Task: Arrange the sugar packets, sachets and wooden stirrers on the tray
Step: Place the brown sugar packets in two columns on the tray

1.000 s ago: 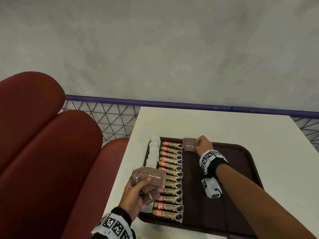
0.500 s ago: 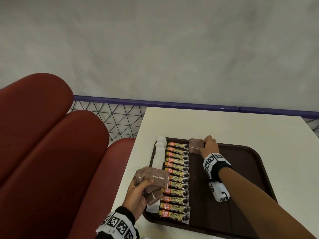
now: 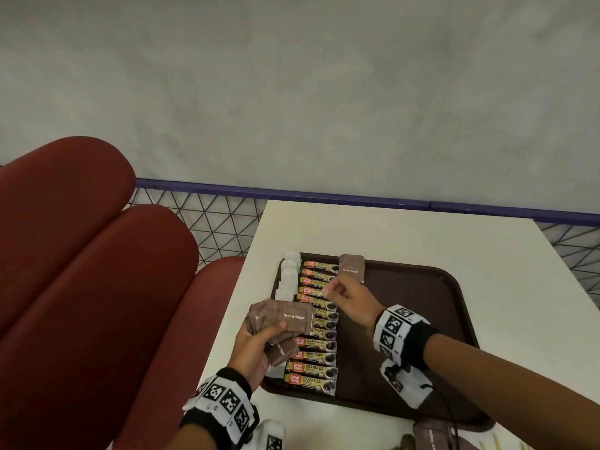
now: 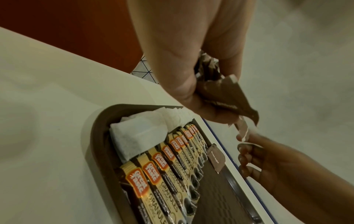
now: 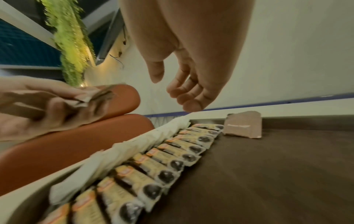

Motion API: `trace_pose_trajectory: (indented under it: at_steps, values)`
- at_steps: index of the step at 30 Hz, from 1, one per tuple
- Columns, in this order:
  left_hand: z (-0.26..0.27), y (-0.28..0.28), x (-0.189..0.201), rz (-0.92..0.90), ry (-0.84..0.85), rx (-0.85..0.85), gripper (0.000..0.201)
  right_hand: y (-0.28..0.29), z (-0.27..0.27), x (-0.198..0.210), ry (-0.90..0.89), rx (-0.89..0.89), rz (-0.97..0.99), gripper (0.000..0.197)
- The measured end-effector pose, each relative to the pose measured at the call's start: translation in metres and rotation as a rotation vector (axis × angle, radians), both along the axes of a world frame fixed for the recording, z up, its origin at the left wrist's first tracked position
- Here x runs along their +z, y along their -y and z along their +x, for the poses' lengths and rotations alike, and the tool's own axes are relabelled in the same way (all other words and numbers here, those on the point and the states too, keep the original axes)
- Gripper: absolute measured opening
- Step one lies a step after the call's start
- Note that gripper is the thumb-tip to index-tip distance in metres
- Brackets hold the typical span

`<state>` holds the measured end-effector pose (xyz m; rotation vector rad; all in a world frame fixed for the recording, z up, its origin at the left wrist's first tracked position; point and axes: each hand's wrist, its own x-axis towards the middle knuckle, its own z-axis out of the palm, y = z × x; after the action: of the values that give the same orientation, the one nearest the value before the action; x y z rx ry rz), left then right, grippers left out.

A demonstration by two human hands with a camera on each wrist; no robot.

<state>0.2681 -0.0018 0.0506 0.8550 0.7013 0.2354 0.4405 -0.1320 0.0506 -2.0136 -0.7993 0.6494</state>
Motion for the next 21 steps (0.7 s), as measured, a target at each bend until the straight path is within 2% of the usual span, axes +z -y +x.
trace_pose_trajectory:
  at_steps: [7, 10, 17, 21]
  values:
    - [-0.004, 0.009, 0.004, 0.028, -0.014, 0.010, 0.046, -0.002, -0.036, 0.007, -0.248, 0.209, -0.044, 0.025]
    - [-0.003, 0.012, 0.004, 0.027, -0.008, -0.003, 0.045, -0.003, -0.042, 0.001, -0.282, 0.204, 0.023, 0.017]
    - [-0.004, 0.012, 0.002, -0.028, -0.048, -0.012, 0.033, 0.004, -0.024, -0.012, -0.241, 0.016, 0.033, 0.020]
    - [-0.005, 0.006, 0.001, -0.023, -0.067, 0.009, 0.034, 0.018, 0.006, -0.019, -0.091, -0.224, -0.073, 0.012]
